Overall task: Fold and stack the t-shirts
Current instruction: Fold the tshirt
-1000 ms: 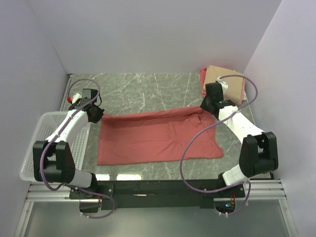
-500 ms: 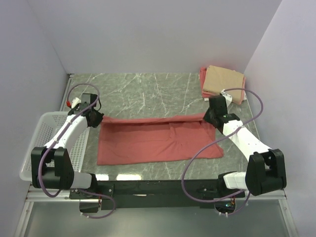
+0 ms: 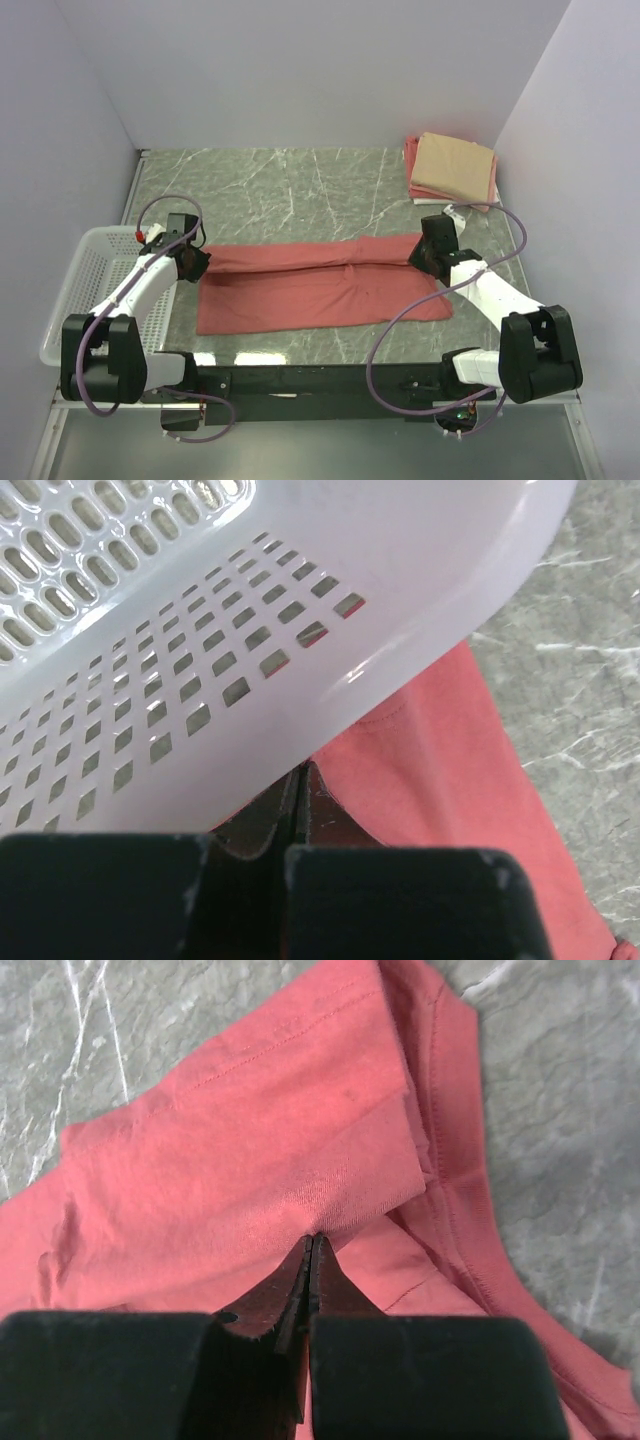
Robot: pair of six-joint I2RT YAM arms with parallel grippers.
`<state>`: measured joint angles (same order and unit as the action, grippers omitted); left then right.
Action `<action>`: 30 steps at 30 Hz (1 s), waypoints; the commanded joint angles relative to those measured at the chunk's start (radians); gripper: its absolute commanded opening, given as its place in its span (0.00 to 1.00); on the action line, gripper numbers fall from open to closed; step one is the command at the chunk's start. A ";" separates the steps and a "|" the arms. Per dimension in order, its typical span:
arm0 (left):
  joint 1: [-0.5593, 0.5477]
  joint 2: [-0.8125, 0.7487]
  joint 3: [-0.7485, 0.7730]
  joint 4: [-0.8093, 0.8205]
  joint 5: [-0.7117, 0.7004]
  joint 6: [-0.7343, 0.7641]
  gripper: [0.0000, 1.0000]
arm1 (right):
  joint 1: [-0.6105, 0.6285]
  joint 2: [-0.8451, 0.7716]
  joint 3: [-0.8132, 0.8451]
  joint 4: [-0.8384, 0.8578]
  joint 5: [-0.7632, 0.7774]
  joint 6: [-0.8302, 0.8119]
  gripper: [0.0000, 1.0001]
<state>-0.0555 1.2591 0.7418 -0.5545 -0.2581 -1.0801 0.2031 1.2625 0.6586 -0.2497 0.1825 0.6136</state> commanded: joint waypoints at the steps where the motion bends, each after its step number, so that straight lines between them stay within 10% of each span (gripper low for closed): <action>1: 0.006 -0.026 -0.010 0.038 -0.010 -0.012 0.01 | -0.002 -0.022 -0.017 0.066 -0.023 0.026 0.00; 7: 0.006 -0.073 -0.028 0.047 0.010 0.002 0.08 | -0.005 -0.046 -0.050 0.090 -0.058 0.037 0.13; 14: 0.006 -0.162 0.027 0.007 0.014 0.046 0.40 | -0.004 -0.158 -0.004 0.021 -0.078 -0.006 0.94; 24: -0.122 0.006 0.166 0.106 0.117 0.137 0.15 | 0.047 0.088 0.250 -0.049 -0.036 -0.057 0.87; 30: -0.357 0.247 0.353 0.191 0.229 0.233 0.19 | 0.032 0.210 0.375 -0.132 0.073 -0.046 0.80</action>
<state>-0.3126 1.4265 0.9806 -0.4519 -0.1123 -0.9230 0.2443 1.4513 0.9676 -0.3195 0.1593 0.5770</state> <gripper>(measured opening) 0.183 0.798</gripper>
